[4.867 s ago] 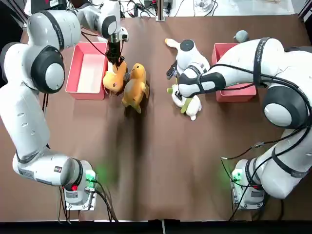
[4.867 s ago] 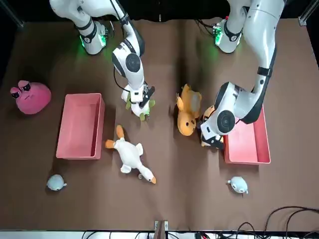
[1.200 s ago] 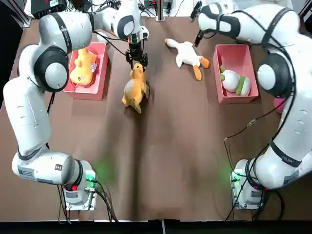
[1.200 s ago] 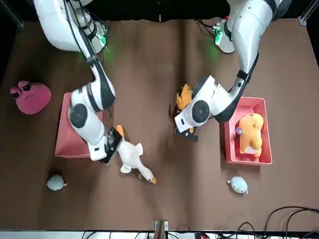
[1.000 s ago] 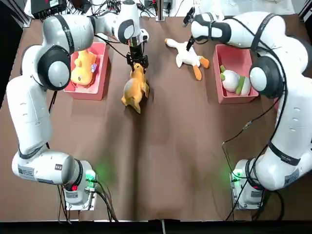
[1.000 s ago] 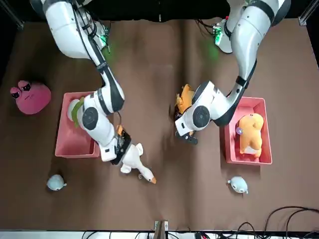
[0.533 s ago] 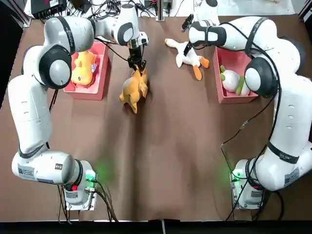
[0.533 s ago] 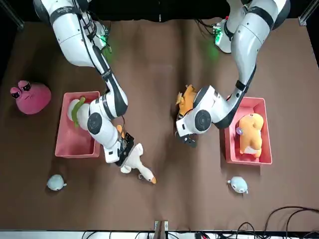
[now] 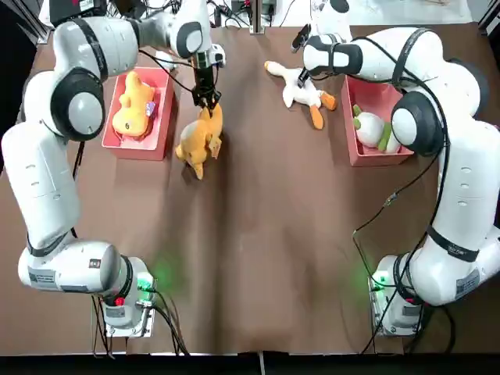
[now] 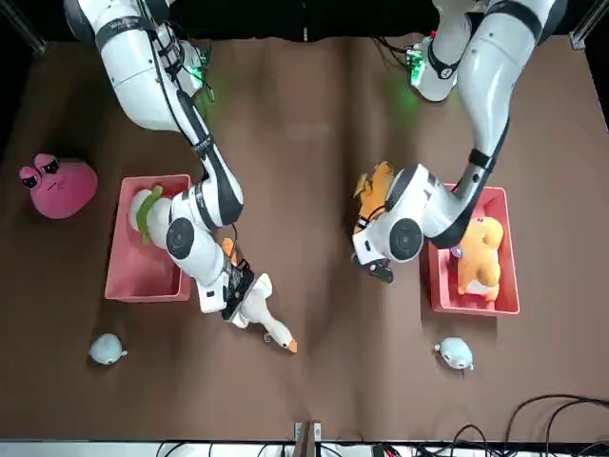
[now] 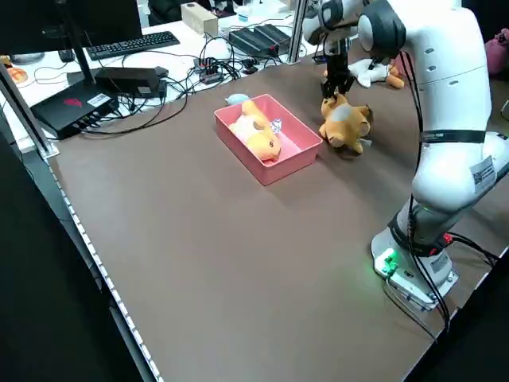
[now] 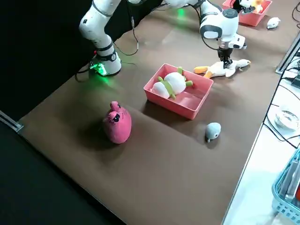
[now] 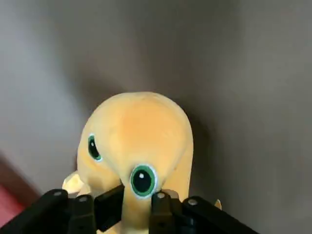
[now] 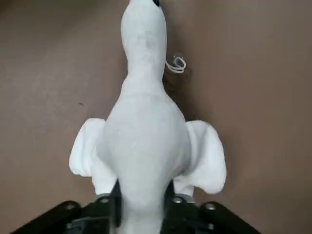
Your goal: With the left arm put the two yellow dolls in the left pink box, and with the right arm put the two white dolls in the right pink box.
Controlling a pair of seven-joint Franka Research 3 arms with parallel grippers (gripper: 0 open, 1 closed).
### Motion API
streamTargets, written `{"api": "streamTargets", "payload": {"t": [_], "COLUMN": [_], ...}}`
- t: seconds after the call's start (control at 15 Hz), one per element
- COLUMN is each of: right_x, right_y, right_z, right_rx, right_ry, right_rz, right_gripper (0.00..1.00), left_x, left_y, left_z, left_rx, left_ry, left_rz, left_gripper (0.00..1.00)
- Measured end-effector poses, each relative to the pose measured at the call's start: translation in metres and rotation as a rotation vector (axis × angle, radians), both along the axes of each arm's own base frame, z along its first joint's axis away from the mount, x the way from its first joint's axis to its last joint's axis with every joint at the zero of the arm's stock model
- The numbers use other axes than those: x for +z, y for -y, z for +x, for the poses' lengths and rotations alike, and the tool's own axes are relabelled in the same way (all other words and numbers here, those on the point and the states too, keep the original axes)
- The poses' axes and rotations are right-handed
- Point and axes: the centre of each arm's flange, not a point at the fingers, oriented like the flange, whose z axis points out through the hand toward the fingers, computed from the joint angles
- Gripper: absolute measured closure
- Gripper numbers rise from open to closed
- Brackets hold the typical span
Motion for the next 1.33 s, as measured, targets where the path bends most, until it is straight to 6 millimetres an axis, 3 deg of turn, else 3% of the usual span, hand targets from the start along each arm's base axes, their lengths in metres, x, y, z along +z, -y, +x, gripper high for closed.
{"api": "streamTargets", "payload": {"t": [0.13, 0.33, 0.4, 0.47, 0.6, 0.73, 0.87, 1.07, 1.2, 1.33], "right_x": [0.006, 0.044, 0.088, 0.109, 0.144, 0.166, 0.166, 0.134, 0.117, 0.096], "right_y": [-0.003, -0.001, 0.022, 0.041, 0.092, 0.151, 0.217, 0.297, 0.323, 0.331], "right_z": [-0.001, -0.007, -0.018, -0.025, -0.042, -0.058, -0.070, -0.085, -0.091, -0.092], "right_rx": [0.004, 0.016, 0.000, -0.018, -0.074, -0.146, -0.222, -0.279, -0.304, -0.321], "right_ry": [0.006, -0.029, -0.049, -0.055, -0.091, -0.143, -0.193, -0.242, -0.269, -0.274], "right_rz": [0.003, -0.004, -0.011, -0.013, -0.021, -0.028, -0.032, -0.029, -0.027, -0.029], "right_gripper": [0.83, 0.85, 0.85, 0.85, 0.85, 0.85, 0.85, 0.85, 0.85, 0.90], "left_x": [0.023, 0.068, 0.095, 0.106, 0.122, 0.129, 0.127, 0.115, 0.103, 0.090], "left_y": [-0.010, -0.012, -0.026, -0.041, -0.093, -0.151, -0.189, -0.200, -0.200, -0.203], "left_z": [-0.002, -0.010, -0.010, -0.005, 0.012, 0.030, 0.041, 0.044, 0.049, 0.053], "left_rx": [0.048, 0.116, 0.147, 0.171, 0.244, 0.292, 0.297, 0.294, 0.278, 0.269], "left_ry": [-0.032, -0.055, -0.064, -0.066, -0.057, -0.021, 0.008, 0.005, 0.030, 0.040], "left_rz": [0.064, 0.156, 0.200, 0.213, 0.240, 0.291, 0.348, 0.382, 0.400, 0.412], "left_gripper": [0.87, 0.87, 0.87, 0.87, 0.87, 0.87, 0.87, 0.87, 0.87, 0.87]}}
